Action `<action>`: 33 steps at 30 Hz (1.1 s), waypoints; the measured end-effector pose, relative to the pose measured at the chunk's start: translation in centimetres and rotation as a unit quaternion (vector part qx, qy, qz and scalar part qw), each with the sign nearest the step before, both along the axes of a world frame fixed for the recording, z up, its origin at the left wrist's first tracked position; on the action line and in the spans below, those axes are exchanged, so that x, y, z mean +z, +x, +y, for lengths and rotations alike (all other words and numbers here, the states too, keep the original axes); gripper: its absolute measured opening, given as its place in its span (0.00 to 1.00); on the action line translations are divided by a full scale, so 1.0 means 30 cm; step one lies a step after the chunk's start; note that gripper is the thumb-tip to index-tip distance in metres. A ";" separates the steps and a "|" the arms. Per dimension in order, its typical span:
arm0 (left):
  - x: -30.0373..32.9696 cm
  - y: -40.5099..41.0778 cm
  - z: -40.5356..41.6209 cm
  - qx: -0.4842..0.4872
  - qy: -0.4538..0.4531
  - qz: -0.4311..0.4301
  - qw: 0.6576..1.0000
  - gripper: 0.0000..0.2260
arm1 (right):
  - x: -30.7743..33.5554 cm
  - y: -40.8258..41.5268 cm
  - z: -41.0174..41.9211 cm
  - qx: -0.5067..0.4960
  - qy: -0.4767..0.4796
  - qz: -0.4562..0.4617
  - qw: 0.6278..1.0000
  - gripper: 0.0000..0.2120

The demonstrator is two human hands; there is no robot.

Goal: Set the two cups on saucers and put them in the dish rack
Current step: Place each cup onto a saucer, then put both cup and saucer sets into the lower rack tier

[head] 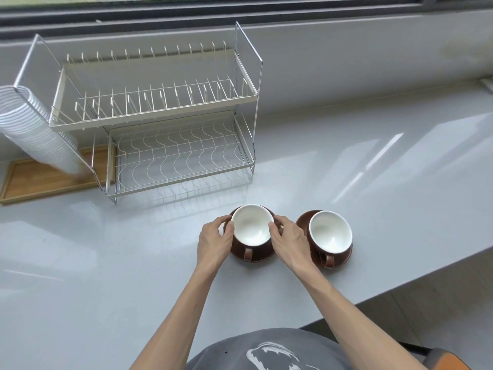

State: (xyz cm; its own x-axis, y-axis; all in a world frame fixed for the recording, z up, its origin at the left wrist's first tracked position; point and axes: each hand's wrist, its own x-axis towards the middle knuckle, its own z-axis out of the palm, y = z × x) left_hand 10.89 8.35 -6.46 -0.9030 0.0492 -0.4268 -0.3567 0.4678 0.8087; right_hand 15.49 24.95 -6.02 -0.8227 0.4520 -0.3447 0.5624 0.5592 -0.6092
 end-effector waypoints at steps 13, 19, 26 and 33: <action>-0.022 -0.045 -0.032 -0.009 0.110 -0.119 0.987 0.18 | -0.055 -0.031 0.014 -0.028 -0.102 -0.027 0.994 0.15; -0.026 -0.060 -0.030 0.004 0.105 -0.124 0.987 0.17 | -0.073 -0.044 0.021 -0.034 -0.107 -0.009 0.994 0.08; -0.008 -0.092 -0.041 0.046 0.112 -0.109 0.987 0.16 | -0.052 -0.126 0.025 0.003 -0.122 0.012 0.992 0.16; 0.068 -0.161 -0.082 0.081 0.120 -0.086 0.986 0.16 | 0.036 -0.245 -0.001 0.031 -0.137 0.039 0.989 0.15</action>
State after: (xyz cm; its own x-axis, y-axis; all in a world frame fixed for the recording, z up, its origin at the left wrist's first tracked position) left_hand 6.05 5.90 -4.42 -0.8225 0.0280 -0.5681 -0.5527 0.1961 0.8100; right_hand 8.13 24.92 -4.95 -0.8749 0.2991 -0.3810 0.4774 0.3991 -0.7828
